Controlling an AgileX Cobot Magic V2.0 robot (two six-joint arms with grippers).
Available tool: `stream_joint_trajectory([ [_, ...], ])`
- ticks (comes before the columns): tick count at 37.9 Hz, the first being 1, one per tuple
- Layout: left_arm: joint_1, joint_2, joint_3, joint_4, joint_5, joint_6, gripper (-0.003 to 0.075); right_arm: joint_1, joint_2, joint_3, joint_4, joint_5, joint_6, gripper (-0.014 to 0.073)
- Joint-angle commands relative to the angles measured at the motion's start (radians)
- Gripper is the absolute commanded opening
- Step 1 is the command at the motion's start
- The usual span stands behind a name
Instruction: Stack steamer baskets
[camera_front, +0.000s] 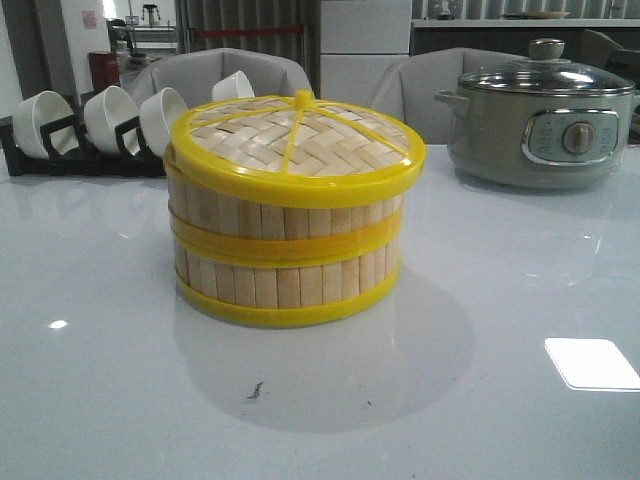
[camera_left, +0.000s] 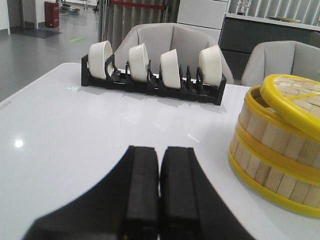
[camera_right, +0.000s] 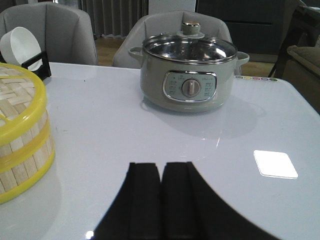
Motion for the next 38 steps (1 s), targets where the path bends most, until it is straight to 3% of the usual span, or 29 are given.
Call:
stream_joint_trajectory([
  [1,-0.003,-0.015,0.0,0.0,-0.083,0.001,0.0087,-0.005,0.006,-0.029,-0.013,-0.089,-0.012,0.0057],
  [29,-0.003,-0.015,0.0,0.0,-0.083,0.001,0.0087,-0.005,0.006,-0.029,-0.013,-0.093,-0.012,0.0057],
  [38,-0.003,-0.015,0.0,0.0,-0.083,0.001,0.0087,-0.006,-0.121,0.007,0.007,-0.02,0.023,0.0057],
])
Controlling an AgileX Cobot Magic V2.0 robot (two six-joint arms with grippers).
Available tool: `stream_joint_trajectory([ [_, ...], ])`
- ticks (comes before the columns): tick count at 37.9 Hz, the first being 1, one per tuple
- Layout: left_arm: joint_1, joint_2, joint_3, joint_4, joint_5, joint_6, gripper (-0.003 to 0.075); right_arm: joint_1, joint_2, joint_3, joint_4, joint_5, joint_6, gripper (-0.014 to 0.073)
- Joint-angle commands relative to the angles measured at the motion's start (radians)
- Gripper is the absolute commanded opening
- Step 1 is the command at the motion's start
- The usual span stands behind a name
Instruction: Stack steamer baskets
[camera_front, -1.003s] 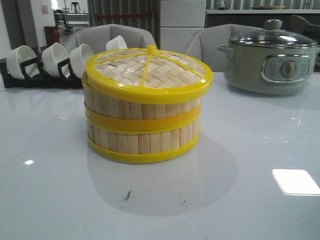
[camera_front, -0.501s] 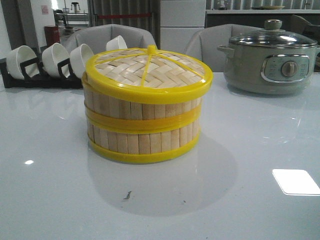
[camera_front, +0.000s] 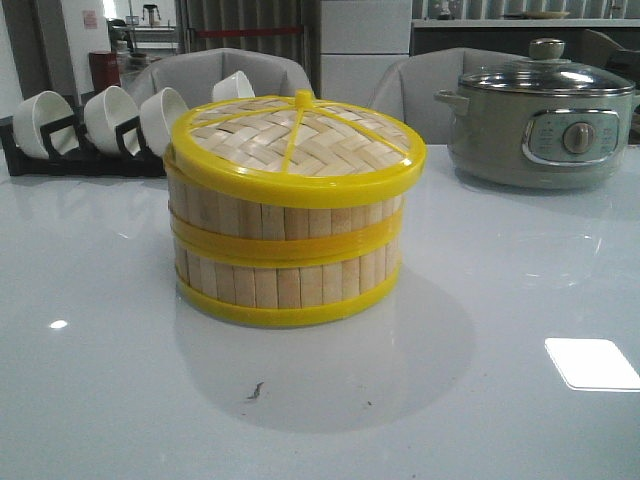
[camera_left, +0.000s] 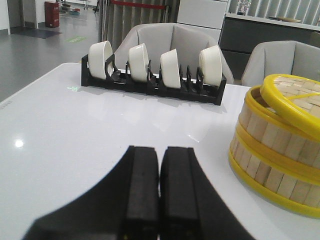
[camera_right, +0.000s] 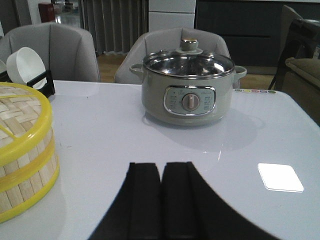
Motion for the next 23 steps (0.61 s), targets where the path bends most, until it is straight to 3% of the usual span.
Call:
stream_joint_trajectory([
  [1,-0.003,-0.015,0.0,0.0,-0.083,0.001,0.0087,-0.007,-0.053,0.012,-0.004,-0.019,0.009,0.0057],
  [12,-0.003,-0.015,0.0,0.0,-0.083,0.001,0.0087,-0.007,-0.227,0.227,0.029,-0.032,0.041,0.0057],
  [23,-0.003,-0.013,0.0,0.0,-0.083,0.001,0.0087,-0.013,-0.282,0.233,0.042,0.036,0.044,0.0057],
])
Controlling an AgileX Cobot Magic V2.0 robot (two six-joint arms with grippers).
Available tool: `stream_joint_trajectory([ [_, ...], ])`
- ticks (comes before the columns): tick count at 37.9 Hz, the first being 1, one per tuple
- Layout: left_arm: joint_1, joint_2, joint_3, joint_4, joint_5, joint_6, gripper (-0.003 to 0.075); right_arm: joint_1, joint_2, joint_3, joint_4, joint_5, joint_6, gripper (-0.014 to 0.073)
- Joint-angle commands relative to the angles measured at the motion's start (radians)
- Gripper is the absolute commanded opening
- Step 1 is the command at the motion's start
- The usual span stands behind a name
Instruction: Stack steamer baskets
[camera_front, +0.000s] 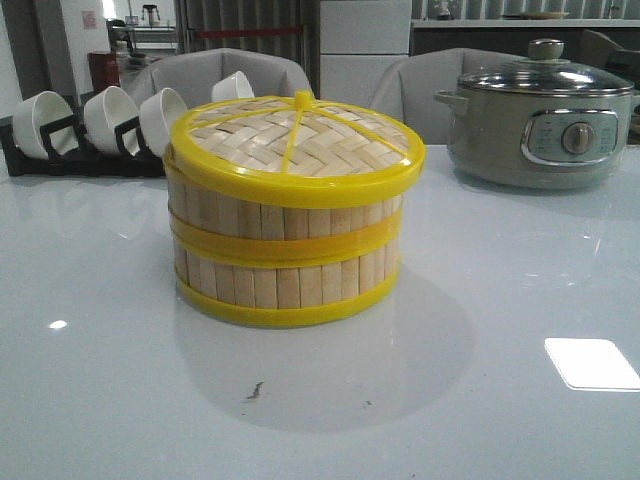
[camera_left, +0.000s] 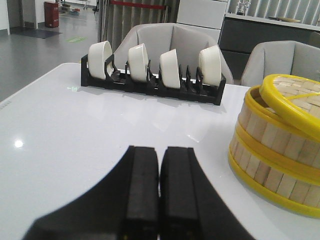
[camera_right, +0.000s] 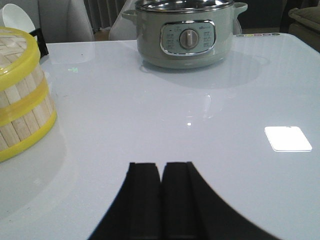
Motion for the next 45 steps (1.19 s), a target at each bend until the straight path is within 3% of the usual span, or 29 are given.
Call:
stream_joint_trajectory([
  [1,-0.003,-0.013,0.0,0.0,-0.083,0.001,0.0087,-0.008,-0.021,-0.016,0.0,-0.077,0.003,0.0057],
  [16,-0.003,-0.013,0.0,0.0,-0.083,0.001,0.0087,-0.008,-0.02,-0.015,0.006,-0.079,0.003,0.0057],
  [27,-0.003,-0.013,0.0,0.0,-0.083,0.001,0.0087,-0.008,-0.019,-0.015,0.232,-0.092,-0.176,0.0057],
  [45,-0.003,-0.013,0.0,0.0,-0.083,0.001,0.0087,-0.008,-0.02,-0.015,0.229,-0.097,-0.182,0.0057],
])
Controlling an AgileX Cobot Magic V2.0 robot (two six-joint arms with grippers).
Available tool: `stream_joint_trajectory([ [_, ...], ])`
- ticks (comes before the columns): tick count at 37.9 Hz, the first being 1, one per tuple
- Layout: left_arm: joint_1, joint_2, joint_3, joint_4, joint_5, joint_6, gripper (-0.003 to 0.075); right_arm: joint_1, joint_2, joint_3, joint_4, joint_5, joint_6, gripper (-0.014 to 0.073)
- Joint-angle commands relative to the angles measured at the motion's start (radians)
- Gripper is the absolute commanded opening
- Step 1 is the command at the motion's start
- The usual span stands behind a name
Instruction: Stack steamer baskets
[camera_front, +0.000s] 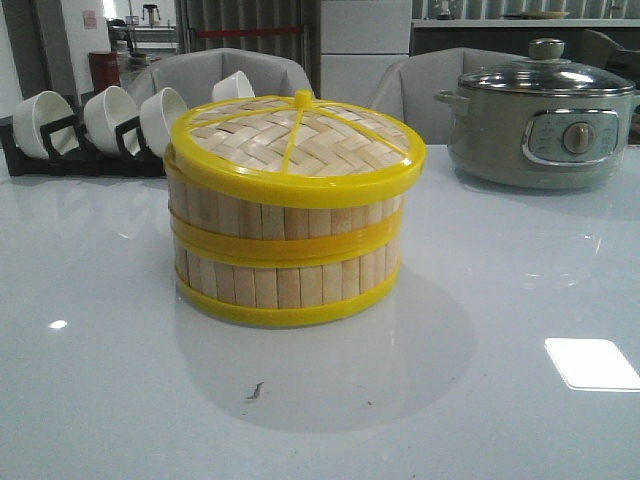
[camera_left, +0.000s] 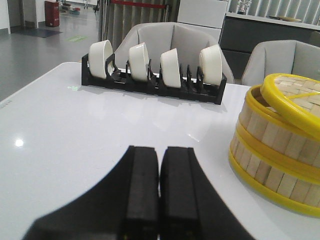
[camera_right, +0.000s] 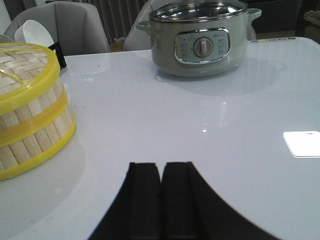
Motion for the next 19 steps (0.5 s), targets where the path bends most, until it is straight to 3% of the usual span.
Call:
stream_joint_trajectory([
  [1,-0.003,-0.013,0.0,0.0,-0.084,0.001,0.0087,-0.005,-0.02,-0.015,0.005,-0.059,-0.005,0.0057],
  [19,-0.003,-0.013,0.0,0.0,-0.084,0.001,0.0087,-0.005,-0.02,-0.015,0.005,-0.052,-0.005,0.0057],
])
